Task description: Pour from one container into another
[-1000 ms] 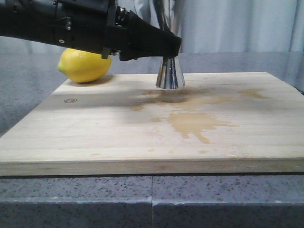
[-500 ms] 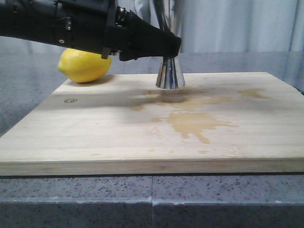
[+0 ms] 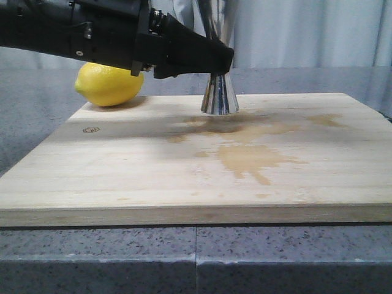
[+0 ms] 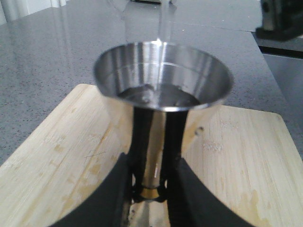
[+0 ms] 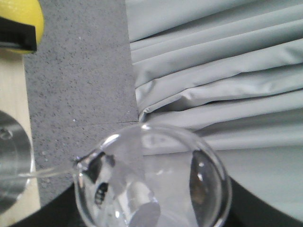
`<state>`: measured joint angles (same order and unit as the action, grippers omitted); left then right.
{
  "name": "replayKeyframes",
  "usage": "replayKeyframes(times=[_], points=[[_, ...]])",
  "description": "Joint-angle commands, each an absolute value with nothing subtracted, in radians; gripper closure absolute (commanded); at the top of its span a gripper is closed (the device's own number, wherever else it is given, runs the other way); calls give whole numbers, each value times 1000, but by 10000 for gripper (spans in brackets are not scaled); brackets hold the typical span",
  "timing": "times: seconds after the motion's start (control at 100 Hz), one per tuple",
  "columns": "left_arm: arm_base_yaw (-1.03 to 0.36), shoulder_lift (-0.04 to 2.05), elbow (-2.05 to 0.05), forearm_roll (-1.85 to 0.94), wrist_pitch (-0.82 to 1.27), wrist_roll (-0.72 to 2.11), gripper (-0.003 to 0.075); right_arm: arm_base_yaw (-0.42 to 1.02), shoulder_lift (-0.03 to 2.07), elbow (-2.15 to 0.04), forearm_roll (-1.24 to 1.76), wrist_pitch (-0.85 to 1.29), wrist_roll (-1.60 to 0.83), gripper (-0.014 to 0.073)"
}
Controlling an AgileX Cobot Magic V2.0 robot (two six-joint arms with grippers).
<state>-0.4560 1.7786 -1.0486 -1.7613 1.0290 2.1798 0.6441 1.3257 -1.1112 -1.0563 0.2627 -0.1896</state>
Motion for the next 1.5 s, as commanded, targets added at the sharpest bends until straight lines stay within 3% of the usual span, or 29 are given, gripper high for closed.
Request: replayKeyframes(times=[0.0,0.25,0.59,0.93,1.49], points=[[-457,1739,-1077,-1824,1102,2178,701,643,1298,-1149,-1013,228,-133,315],[-457,1739,-1077,-1824,1102,2178,701,624,1296,-1149,-984,254,95,315],[-457,1739,-1077,-1824,1102,2178,701,443,1226,-1040,-843,162,373,315],[-457,1739,-1077,-1824,1102,2178,701,304,1115,-747,-615,-97,377,315],[-457,1739,-1077,-1824,1102,2178,701,171,1148,-511,-480,-460,377,315]])
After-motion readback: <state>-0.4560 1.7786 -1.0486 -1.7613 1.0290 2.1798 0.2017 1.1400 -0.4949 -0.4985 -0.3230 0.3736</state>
